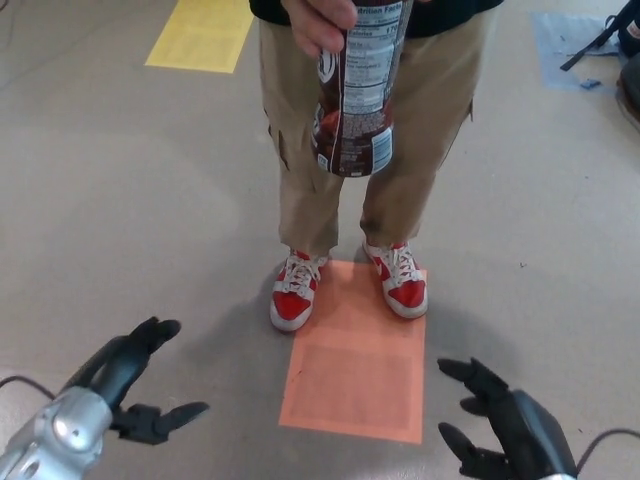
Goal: The robot recieved a bottle of protein shake from a person using its left hand and then shake the protein up and down 2 two times and hand it back to the person
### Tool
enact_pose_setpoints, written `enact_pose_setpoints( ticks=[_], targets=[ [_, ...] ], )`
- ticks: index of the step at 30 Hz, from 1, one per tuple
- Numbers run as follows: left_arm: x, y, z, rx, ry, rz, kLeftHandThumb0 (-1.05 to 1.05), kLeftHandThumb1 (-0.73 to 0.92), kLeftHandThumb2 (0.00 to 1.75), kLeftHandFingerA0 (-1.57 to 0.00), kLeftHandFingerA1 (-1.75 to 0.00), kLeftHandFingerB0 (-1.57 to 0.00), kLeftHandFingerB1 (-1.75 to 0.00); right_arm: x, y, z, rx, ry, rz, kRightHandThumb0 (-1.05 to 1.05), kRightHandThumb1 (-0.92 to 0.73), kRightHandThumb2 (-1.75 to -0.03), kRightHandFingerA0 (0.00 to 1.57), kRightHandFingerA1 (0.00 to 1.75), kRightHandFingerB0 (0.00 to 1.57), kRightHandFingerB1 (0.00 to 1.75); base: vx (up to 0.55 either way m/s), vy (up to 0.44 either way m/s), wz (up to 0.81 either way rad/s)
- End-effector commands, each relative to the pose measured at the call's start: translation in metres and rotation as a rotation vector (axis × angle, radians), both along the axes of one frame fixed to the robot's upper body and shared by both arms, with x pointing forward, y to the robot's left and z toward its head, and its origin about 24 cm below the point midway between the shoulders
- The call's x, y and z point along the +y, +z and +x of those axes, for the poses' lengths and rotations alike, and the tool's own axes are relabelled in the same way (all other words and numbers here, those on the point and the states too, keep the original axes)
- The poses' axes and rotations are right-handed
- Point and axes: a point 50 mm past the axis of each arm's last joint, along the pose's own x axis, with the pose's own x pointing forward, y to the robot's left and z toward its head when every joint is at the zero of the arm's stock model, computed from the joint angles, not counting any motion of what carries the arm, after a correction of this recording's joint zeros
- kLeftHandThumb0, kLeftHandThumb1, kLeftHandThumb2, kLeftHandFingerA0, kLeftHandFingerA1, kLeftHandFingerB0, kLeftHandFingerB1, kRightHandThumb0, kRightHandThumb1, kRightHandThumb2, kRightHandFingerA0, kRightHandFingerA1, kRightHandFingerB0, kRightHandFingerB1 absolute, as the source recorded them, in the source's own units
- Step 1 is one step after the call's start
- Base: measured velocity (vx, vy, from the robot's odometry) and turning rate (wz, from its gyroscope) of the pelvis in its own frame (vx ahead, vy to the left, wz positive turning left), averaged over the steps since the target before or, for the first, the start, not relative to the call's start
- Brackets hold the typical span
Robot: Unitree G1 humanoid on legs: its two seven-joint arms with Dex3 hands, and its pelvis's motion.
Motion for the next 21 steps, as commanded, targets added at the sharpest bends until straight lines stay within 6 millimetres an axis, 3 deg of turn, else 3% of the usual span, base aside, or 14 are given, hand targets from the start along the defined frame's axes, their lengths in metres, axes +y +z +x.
enact_pose_setpoints(
  ticks=[1, 2, 3, 6, 7, 15, 16, 18, 19, 20, 21],
  targets=[
    [0.022, -0.003, -0.011, -0.332, -0.021, 0.146, -0.56, 0.4, 0.69, -0.33, -0.47, -0.07, -0.25, -0.022, 0.01, 0.026, 0.053, -0.032, -0.256, -0.33, -0.68, -0.6, 0.5, 0.41, 0.29, 0.35, 0.0, 0.0, 0.0],
    [0.022, -0.002, -0.009, -0.329, -0.007, 0.133, -0.55, 0.39, 0.68, -0.32, -0.46, -0.07, -0.25, -0.023, 0.013, 0.03, 0.048, -0.035, -0.251, -0.33, -0.69, -0.6, 0.49, 0.41, 0.29, 0.35, 0.0, 0.0, 0.0],
    [0.023, -0.002, -0.008, -0.325, 0.0, 0.125, -0.48, 0.47, 0.55, -0.36, -0.38, -0.06, -0.25, -0.023, 0.014, 0.031, 0.045, -0.038, -0.248, -0.33, -0.68, -0.6, 0.51, 0.41, 0.29, 0.35, 0.0, 0.0, 0.0],
    [0.024, -0.003, -0.008, -0.315, 0.005, 0.122, -0.47, 0.46, 0.55, -0.34, -0.38, -0.06, -0.23, -0.023, 0.014, 0.031, 0.048, -0.042, -0.249, -0.33, -0.69, -0.61, 0.5, 0.41, 0.28, 0.34, 0.0, 0.0, 0.0],
    [0.025, -0.003, -0.006, -0.304, 0.017, 0.099, -0.49, 0.37, 0.7, -0.25, -0.46, -0.02, -0.23, -0.023, 0.016, 0.033, 0.046, -0.045, -0.238, -0.32, -0.7, -0.61, 0.5, 0.42, 0.27, 0.34, 0.0, 0.0, 0.0],
    [0.026, 0.004, 0.004, -0.314, -0.038, 0.167, -0.57, 0.45, 0.77, -0.27, -0.46, -0.02, -0.24, -0.021, 0.026, 0.045, 0.035, -0.056, -0.211, -0.3, -0.7, -0.61, 0.52, 0.4, 0.27, 0.34, 0.0, 0.0, 0.0],
    [0.027, 0.005, 0.004, -0.311, -0.067, 0.201, -0.54, 0.61, 0.61, -0.31, -0.36, -0.05, -0.18, -0.02, 0.026, 0.045, 0.034, -0.056, -0.2, -0.27, -0.7, -0.61, 0.54, 0.39, 0.28, 0.34, 0.0, 0.0, 0.0],
    [0.026, 0.005, 0.005, -0.312, -0.136, 0.273, -0.56, 0.63, 0.61, -0.32, -0.35, -0.07, -0.17, -0.021, 0.028, 0.046, 0.034, -0.054, -0.189, -0.26, -0.7, -0.63, 0.55, 0.4, 0.27, 0.34, 0.0, 0.0, 0.0],
    [0.026, 0.005, 0.005, -0.31, -0.141, 0.279, -0.56, 0.64, 0.62, -0.31, -0.35, -0.06, -0.17, -0.02, 0.028, 0.047, 0.041, -0.048, -0.192, -0.23, -0.51, -0.99, 0.44, 0.61, 0.13, 0.49, 0.0, 0.0, 0.0],
    [0.027, 0.003, 0.003, -0.305, -0.146, 0.285, -0.59, 0.66, 0.62, -0.31, -0.35, -0.05, -0.17, -0.02, 0.026, 0.046, 0.049, -0.042, -0.193, -0.27, -0.71, -0.63, 0.54, 0.38, 0.25, 0.32, 0.0, 0.0, 0.0],
    [0.027, 0.001, 0.001, -0.3, -0.151, 0.29, -0.59, 0.66, 0.62, -0.31, -0.35, -0.05, -0.17, -0.02, 0.024, 0.044, 0.056, -0.036, -0.193, -0.27, -0.71, -0.63, 0.54, 0.38, 0.25, 0.32, 0.0, 0.0, 0.0]
  ],
)
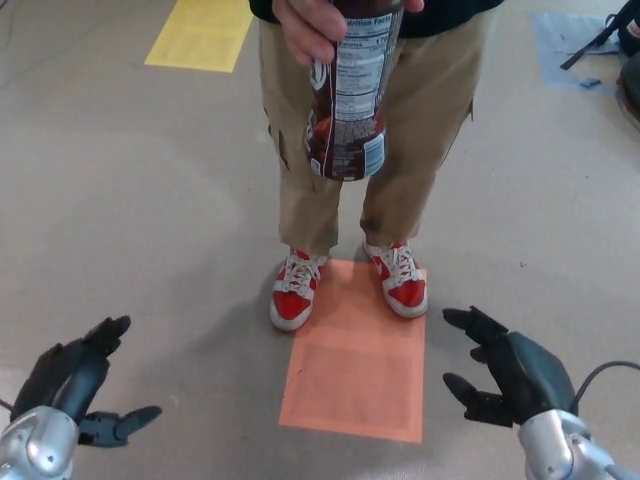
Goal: The robot recieved a bottle of protein shake from a person using its left hand and then shake the protein up and down 2 two times and hand it back to the person
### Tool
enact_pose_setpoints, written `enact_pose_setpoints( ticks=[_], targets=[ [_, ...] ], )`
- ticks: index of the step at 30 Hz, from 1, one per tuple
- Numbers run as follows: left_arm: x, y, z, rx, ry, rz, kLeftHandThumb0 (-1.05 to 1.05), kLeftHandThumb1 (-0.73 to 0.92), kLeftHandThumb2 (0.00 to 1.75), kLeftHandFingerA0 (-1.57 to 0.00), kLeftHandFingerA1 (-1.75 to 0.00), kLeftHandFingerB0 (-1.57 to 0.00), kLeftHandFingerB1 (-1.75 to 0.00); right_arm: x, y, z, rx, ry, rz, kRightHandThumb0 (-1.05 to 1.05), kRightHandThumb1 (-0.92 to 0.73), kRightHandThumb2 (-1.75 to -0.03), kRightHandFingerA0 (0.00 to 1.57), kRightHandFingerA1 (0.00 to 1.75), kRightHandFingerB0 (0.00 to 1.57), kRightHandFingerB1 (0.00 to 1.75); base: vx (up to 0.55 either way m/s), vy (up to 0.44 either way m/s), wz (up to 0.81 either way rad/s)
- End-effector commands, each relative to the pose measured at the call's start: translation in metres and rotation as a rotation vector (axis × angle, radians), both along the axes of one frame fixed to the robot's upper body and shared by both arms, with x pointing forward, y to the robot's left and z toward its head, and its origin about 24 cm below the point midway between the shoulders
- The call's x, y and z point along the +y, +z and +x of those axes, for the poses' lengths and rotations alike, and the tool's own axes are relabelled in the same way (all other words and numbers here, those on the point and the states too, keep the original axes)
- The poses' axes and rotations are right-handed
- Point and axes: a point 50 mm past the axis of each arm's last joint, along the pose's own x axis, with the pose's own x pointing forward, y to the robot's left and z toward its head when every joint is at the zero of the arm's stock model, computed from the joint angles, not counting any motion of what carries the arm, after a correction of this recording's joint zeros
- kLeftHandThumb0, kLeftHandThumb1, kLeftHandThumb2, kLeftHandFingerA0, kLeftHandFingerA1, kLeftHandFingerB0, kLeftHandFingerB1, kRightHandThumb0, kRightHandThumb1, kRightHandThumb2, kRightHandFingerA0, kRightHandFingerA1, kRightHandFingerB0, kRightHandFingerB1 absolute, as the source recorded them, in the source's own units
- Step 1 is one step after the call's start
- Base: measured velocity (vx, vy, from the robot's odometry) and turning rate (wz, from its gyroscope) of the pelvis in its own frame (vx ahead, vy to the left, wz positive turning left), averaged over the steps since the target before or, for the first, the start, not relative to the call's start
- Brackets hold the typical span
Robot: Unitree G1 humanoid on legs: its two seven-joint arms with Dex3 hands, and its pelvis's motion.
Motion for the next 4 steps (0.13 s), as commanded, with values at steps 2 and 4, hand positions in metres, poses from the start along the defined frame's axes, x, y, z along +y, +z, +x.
enact_pose_setpoints(
  ticks=[2, 4],
  targets=[
    [-0.001, 0.0079, -0.001, -0.135, -0.165, 0.135, -0.62, 0.7, 0.61, -0.29, -0.34, -0.01, -0.24, -0.0165, -0.0024, 0.0029, 0.089, -0.021, -0.069, -0.33, -0.72, -0.62, 0.52, 0.36, 0.24, 0.31, 0.0, 0.0, 0.0],
    [-0.0011, 0.0066, -0.0029, -0.136, -0.166, 0.13, -0.6, 0.68, 0.63, -0.26, -0.34, -0.04, -0.16, -0.0166, -0.0032, 0.0019, 0.089, -0.004, -0.094, -0.35, -0.73, -0.62, 0.51, 0.37, 0.23, 0.31, 0.0, 0.0, 0.0]
  ],
)
